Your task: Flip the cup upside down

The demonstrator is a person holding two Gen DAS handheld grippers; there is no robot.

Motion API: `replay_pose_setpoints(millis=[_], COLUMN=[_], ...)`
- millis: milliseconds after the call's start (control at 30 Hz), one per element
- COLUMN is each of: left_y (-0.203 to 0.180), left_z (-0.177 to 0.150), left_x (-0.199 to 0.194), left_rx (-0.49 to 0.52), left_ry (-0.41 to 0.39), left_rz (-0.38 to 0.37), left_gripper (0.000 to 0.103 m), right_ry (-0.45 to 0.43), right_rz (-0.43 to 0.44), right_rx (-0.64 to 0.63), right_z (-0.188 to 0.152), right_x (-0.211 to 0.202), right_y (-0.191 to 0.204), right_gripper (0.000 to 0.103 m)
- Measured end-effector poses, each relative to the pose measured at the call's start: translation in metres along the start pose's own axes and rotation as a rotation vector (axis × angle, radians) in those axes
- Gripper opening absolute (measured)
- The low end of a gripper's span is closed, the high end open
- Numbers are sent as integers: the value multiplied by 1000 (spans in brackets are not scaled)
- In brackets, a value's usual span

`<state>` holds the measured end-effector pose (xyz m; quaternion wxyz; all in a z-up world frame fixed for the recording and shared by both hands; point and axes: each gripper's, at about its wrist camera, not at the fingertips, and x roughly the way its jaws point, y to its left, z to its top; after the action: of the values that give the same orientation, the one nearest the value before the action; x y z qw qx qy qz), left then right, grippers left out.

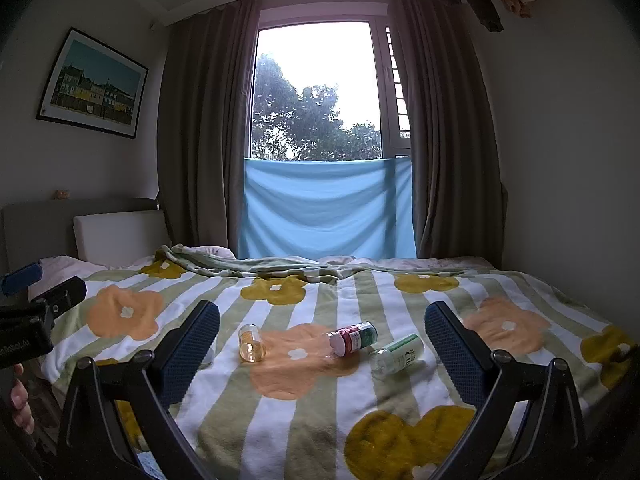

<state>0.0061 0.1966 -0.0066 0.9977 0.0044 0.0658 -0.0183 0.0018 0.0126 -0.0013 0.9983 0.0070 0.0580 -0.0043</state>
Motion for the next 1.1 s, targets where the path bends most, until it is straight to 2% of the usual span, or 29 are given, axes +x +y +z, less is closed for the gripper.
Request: replay_pose_setpoints(millis=[733,1100], left_y=[0,1], left_z=[-1,-3], left_x=[-1,0], left_rx=[1,-7], left_ry=[4,18], left_rz=[-2,3], left_gripper=[103,103], right_ry=[22,64], right_rz=[-5,7], right_rx=[10,7], right_z=[-4,4], right_x=[3,24], right_y=[-2,-5], right_gripper=[103,103])
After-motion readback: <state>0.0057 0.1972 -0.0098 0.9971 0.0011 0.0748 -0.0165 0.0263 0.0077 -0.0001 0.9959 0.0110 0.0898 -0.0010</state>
